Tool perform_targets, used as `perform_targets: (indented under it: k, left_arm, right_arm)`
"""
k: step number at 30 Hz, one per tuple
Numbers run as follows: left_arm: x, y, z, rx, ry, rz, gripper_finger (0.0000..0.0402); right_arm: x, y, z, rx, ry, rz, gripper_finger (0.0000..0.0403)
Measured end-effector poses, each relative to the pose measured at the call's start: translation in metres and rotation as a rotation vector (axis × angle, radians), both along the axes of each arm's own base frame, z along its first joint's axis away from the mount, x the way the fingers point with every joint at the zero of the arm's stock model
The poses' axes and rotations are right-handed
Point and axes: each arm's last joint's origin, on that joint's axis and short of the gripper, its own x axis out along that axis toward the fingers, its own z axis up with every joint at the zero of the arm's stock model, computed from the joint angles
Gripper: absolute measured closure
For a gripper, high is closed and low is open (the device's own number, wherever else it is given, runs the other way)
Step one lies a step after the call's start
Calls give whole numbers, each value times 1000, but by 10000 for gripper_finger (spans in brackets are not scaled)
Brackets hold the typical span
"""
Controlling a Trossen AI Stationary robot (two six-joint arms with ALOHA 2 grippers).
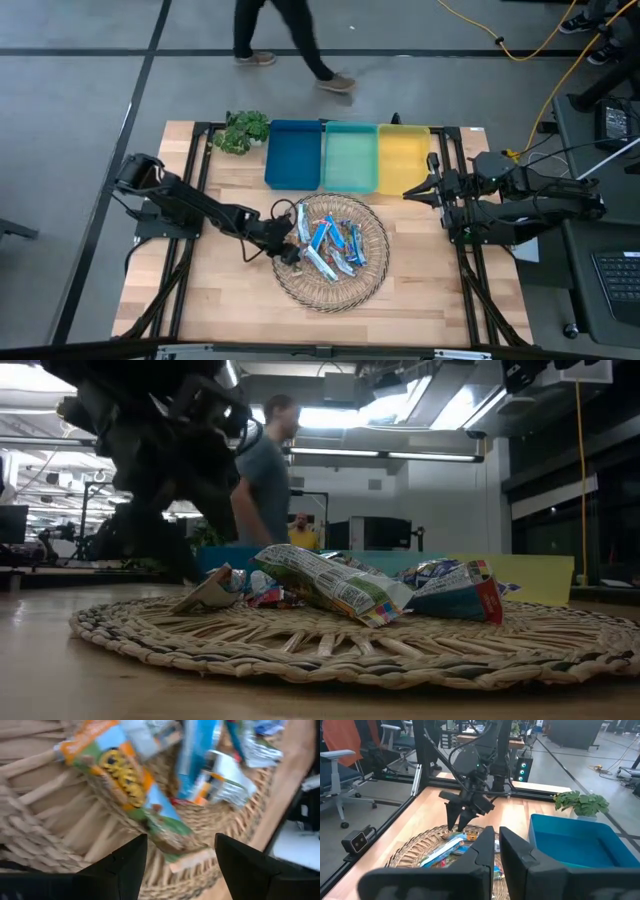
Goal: Pick and place Granola Bars by type
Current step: Put the yellow granola bar into the blue bin
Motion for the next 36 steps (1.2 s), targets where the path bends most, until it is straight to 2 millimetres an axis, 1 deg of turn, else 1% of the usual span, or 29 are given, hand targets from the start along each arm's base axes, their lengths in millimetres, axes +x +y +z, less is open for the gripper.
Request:
perform_targets:
  k: [9,14,16,18,25,29,32,36]
  left_arm:
    - [5,12,-14,-2,51,59,178]
    - [7,14,-17,-6,62,72,185]
    - [6,14,-18,-3,73,72,198]
    - [6,14,-18,-2,76,72,221]
    - [5,15,-19,4,84,77,324]
    - [7,14,-18,-1,57,76,368]
    - [9,14,-16,4,28,64,379]
    - [8,14,-16,11,28,56,370]
  right_arm:
    - [0,0,0,1,5,0,370]
    - [0,0,0,1,5,0,370]
    - [0,0,0,1,5,0,370]
    - [0,0,-1,1,5,0,370]
    - [0,0,-1,1,5,-1,370]
    - [0,0,-1,1,5,0,370]
    - [0,0,-1,1,5,-1,370]
    - [0,0,-1,1,5,-1,370]
